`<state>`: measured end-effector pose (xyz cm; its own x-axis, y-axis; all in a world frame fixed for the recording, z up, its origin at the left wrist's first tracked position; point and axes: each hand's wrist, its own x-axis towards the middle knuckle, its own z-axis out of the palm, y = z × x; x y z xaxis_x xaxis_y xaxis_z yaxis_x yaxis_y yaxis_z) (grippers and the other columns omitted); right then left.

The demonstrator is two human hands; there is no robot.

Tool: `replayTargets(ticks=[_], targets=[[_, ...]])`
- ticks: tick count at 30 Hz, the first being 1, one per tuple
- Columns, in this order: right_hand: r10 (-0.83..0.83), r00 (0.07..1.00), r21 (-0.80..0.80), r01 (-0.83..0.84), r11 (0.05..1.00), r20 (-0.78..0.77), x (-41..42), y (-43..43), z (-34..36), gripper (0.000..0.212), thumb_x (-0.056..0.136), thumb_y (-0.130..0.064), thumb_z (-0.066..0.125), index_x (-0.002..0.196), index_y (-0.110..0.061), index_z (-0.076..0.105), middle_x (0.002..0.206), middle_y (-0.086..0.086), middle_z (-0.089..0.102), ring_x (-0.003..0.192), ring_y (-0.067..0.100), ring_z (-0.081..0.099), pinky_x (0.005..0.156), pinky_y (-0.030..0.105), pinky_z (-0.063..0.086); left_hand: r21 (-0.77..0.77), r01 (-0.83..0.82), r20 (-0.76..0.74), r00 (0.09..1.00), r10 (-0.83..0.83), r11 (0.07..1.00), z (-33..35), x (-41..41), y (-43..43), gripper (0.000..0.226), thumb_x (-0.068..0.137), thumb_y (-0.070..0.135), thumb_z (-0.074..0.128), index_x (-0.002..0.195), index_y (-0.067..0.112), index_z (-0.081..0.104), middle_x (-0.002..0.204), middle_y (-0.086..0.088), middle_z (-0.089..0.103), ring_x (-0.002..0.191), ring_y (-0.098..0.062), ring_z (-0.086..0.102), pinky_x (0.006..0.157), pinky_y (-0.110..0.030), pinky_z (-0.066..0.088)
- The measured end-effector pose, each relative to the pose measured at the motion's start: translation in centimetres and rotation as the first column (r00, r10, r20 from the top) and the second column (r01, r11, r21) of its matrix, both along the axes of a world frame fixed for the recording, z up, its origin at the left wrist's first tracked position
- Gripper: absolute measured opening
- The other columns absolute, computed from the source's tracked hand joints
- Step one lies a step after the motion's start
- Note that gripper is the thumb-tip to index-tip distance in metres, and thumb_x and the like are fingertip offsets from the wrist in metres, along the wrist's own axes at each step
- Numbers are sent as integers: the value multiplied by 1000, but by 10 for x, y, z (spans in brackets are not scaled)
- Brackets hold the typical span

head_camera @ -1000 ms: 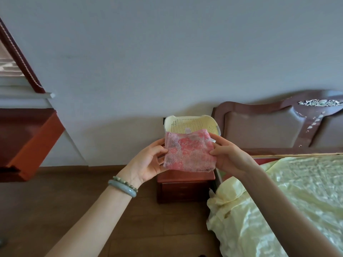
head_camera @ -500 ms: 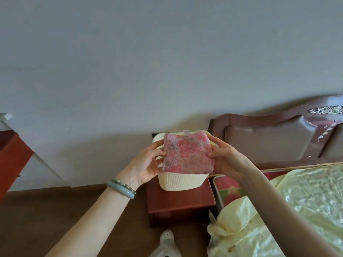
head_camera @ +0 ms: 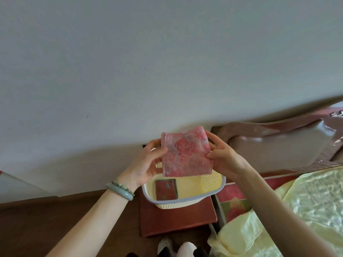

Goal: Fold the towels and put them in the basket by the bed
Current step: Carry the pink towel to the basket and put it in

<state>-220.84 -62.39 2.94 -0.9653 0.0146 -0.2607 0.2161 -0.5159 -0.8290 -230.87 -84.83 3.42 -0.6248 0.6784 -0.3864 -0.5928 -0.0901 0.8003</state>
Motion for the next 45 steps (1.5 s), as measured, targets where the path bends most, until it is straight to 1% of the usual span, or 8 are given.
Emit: replayTargets(ticks=[11,17,22,26,35,40,43,45], targets=[[32,968,-46,-21,999,250,-57,44,-73,57,64,2,50,117,-18,60,105,5,59,98,21,55,74,35,46,-334,-54,-171,985,-4,941,-82,-44,54,39,94,4,49,125,29,44,117,-4,59,109,-22,59,89,-50,50],[-10,832,11,5,1000,555,-78,66,-160,64,75,20,39,128,-13,49,113,8,60,101,25,57,69,37,48,-481,-20,-152,987,-61,877,-161,-48,81,40,95,6,46,125,31,35,115,2,52,101,-16,60,76,-30,57],[-65,719,103,-10,995,692,-88,71,-230,70,71,24,35,124,-19,53,120,9,59,109,28,53,71,38,47,-643,48,-64,991,-117,764,-242,-54,98,48,90,4,52,114,42,37,112,-2,60,101,-24,64,76,-45,58],[-134,661,229,-58,972,738,-98,68,-277,73,68,21,31,130,-11,50,100,6,62,86,19,54,57,25,41,-682,130,61,991,-121,719,-290,-55,115,47,93,0,46,128,28,32,105,-2,54,81,-16,64,68,-39,60],[-355,485,351,103,931,799,-109,55,-361,38,86,4,48,113,-17,65,80,5,61,55,12,47,34,13,35,-758,253,164,966,-201,601,-387,-53,130,54,89,-2,44,128,32,25,110,-10,51,94,-29,59,69,-43,59],[-418,436,389,159,907,797,-106,50,-394,27,87,-12,63,113,-19,66,104,4,67,89,24,64,78,37,55,-760,256,179,966,-187,597,-437,-48,132,52,87,3,50,117,41,29,110,-9,56,92,-29,62,71,-51,58],[-432,427,403,162,901,794,-106,48,-399,24,87,-2,56,99,-19,70,108,5,67,90,23,65,76,35,56,-768,229,179,973,-144,598,-443,-45,138,53,87,0,45,124,35,31,110,-10,58,94,-30,61,82,-51,54],[-372,435,350,133,927,820,-109,49,-393,36,92,2,44,100,-27,63,103,4,70,68,8,69,55,21,55,-762,224,193,974,-117,607,-448,-42,139,57,88,7,52,127,40,27,115,-10,59,97,-31,61,85,-49,53]])
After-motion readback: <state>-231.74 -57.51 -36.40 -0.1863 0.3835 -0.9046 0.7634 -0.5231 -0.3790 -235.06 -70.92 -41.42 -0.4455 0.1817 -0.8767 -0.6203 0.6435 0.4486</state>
